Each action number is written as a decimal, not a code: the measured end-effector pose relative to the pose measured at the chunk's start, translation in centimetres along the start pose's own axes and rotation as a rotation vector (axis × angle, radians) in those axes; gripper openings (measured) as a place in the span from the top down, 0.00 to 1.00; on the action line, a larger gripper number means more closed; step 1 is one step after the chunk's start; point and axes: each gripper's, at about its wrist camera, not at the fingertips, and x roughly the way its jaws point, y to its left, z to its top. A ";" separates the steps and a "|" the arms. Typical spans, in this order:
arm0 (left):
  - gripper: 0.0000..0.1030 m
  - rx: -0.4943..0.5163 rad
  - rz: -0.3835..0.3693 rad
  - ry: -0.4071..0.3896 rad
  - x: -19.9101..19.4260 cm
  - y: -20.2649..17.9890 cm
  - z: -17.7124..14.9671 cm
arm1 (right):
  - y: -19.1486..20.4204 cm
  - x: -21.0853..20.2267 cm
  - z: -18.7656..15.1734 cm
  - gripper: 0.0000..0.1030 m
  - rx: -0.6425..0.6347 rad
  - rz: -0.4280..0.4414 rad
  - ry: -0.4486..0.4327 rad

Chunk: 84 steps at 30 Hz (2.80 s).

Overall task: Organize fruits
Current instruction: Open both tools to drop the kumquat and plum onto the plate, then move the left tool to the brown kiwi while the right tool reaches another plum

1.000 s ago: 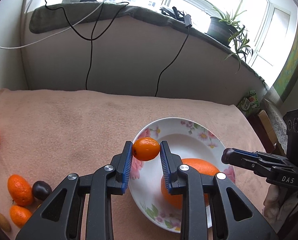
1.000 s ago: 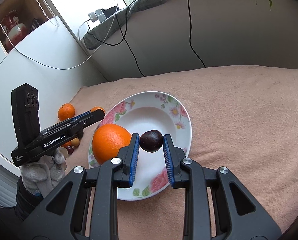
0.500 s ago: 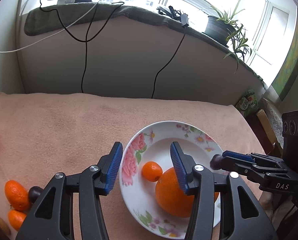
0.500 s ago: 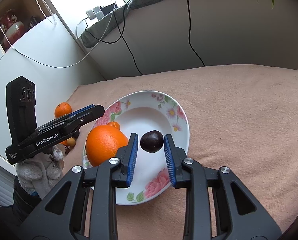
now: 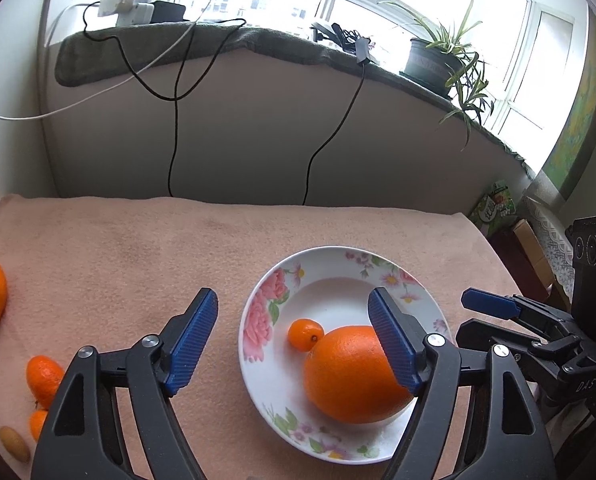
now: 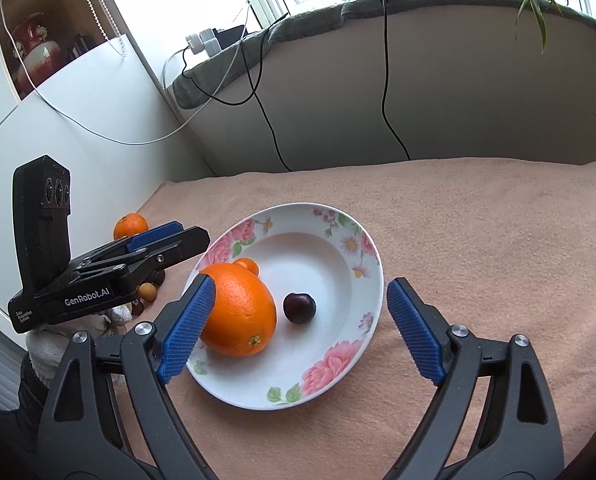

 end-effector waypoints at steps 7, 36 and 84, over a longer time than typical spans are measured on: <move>0.24 -0.015 0.015 -0.016 -1.4 0.7 -0.3 | 1.4 -0.7 -0.5 0.12 -0.052 -0.023 -0.026; 0.24 -0.158 0.267 -0.140 -13.8 11.6 -6.7 | 13.2 1.1 -2.9 0.12 -0.259 0.124 0.025; 0.76 -0.241 0.208 0.017 -10.9 17.3 -11.2 | 22.2 15.0 -6.0 0.74 -0.407 0.130 0.297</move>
